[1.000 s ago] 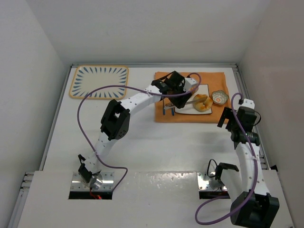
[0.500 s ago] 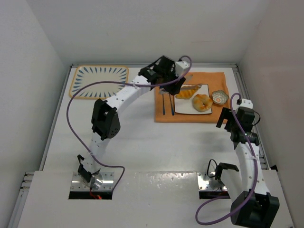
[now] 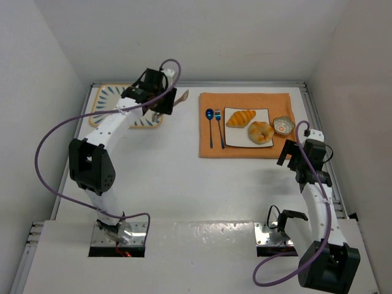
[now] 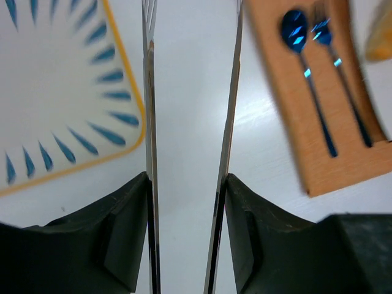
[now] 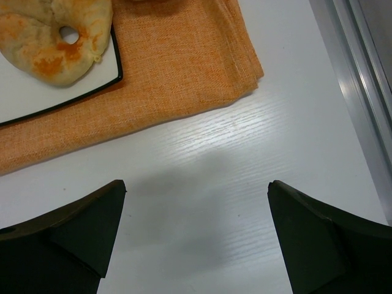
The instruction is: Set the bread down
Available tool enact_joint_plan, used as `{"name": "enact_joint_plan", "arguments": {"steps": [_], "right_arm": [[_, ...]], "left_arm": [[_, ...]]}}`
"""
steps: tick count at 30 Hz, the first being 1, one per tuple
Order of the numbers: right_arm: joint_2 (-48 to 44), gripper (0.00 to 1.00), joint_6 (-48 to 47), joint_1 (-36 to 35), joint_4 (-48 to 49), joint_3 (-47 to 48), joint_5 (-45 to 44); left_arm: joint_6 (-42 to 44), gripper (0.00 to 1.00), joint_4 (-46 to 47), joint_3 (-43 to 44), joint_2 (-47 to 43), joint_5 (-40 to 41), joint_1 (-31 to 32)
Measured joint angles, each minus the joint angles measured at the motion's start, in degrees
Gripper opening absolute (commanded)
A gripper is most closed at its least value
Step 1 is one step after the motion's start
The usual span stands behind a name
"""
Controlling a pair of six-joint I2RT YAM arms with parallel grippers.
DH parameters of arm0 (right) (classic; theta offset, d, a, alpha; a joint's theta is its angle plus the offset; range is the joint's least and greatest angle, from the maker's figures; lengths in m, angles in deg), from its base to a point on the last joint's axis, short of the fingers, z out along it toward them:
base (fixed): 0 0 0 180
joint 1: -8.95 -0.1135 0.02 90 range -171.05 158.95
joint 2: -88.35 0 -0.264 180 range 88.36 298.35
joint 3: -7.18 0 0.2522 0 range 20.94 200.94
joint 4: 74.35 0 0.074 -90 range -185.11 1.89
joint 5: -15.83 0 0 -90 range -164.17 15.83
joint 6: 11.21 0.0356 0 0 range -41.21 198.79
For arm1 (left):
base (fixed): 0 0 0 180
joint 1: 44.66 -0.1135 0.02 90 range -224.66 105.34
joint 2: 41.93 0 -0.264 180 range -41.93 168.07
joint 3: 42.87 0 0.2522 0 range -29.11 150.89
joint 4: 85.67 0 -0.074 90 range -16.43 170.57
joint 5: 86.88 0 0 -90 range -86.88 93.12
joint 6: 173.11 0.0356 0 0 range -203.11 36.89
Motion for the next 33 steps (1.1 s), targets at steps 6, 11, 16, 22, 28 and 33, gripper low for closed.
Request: {"name": "enact_joint_plan", "arguments": {"steps": [6, 11, 16, 22, 28, 33], "right_arm": [[0.02, 1.0, 1.33, 0.0, 0.15, -0.15, -0.9], [-3.1, 1.0, 1.62, 0.0, -1.18, -0.2, -2.97], [-7.06, 1.0, 2.4, 0.0, -3.63, -0.2, -4.11], [-7.85, 1.0, 2.4, 0.0, -7.87, -0.2, -3.93], [-8.37, 1.0, 3.02, 0.0, -12.22, -0.22, -0.87], [-9.9, 1.0, 3.45, -0.04, -16.02, -0.22, 0.57]], "left_arm": [[-3.13, 0.54, 1.64, -13.27, 2.1, 3.76, 0.83], [-5.49, 0.55, 6.01, -15.54, 4.42, 5.35, 1.16], [-7.26, 0.62, 11.76, -19.63, 4.68, 6.14, 1.31], [-9.14, 0.69, 14.45, -26.32, 7.61, 6.05, 2.78], [-10.19, 0.76, 15.76, -27.02, 9.27, 5.66, 4.31], [-10.32, 0.82, 15.65, -26.69, 9.27, 5.18, 4.85]]}}
